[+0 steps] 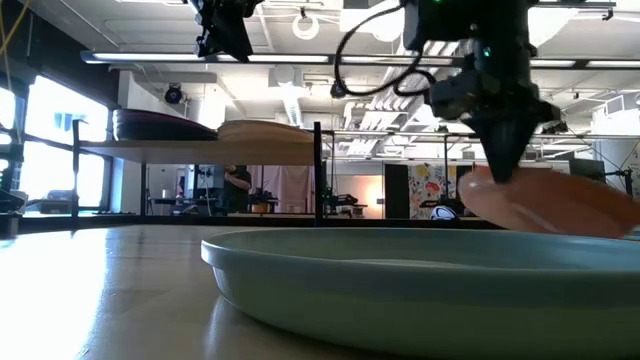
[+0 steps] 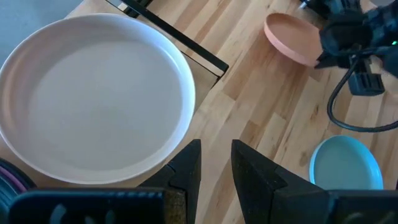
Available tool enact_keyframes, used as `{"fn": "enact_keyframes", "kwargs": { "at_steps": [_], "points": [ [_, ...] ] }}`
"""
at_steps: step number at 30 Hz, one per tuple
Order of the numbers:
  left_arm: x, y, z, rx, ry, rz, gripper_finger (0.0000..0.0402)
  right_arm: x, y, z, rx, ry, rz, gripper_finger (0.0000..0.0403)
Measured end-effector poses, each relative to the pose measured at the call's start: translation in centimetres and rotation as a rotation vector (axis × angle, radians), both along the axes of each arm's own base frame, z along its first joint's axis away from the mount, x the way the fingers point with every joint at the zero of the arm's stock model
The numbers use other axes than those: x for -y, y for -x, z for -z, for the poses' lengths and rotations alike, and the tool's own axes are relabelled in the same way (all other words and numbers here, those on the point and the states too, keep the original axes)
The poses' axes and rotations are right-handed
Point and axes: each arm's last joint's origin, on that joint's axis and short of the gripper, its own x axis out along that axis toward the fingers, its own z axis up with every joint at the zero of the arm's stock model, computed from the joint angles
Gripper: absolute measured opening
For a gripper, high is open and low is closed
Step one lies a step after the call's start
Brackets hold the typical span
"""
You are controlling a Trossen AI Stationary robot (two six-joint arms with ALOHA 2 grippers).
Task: Place and stack plates onto a shelf
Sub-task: Stack the orange plate on top of the white plate on the shelf
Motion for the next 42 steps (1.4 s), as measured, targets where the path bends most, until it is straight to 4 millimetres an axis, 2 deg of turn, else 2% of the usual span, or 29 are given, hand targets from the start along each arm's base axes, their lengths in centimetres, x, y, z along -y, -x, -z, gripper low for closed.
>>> {"fn": "enact_keyframes", "kwargs": {
  "at_steps": [16, 23, 30, 35, 42],
  "points": [
    [-0.1, 0.0, 0.0, -0.005, -0.001, -0.029, 0.0076, 4.1, -1.1, -8.9, 0.021, 0.277, -0.123, 0.0000],
    [-0.5, 0.2, 0.0, -0.045, -0.052, -0.190, 0.0076, 7.3, -1.7, -13.1, 0.088, 0.469, -0.296, 0.0000],
    [-0.5, 0.3, 0.1, -0.021, 0.011, -0.312, 0.0076, 11.7, -2.6, -16.9, 0.228, 0.646, -0.563, 0.0000],
    [-0.5, 0.3, 0.0, 0.004, 0.070, -0.396, 0.0076, 14.7, -2.8, -18.2, 0.342, 0.749, -0.710, 0.0000],
    [-0.5, 0.3, 0.0, 0.031, 0.132, -0.496, 0.0076, 17.3, -2.9, -19.6, 0.472, 0.885, -0.782, 0.0000]
  ]
}}
